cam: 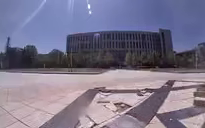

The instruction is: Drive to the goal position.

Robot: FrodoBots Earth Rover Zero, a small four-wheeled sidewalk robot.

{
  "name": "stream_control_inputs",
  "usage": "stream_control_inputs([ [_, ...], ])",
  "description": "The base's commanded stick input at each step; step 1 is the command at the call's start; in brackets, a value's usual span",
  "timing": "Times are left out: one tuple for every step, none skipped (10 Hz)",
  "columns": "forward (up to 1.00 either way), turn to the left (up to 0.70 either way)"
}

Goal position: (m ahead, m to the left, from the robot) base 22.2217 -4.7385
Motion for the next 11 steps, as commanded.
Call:
stream_control_inputs([
  [0.70, 0.00],
  [0.70, 0.00],
  [0.70, 0.00],
  [0.70, 0.00],
  [0.70, 0.00],
  [0.70, 0.00],
  [0.70, 0.00],
  [0.70, 0.00],
  [0.70, 0.00],
  [0.70, 0.00],
  [0.70, 0.00],
])
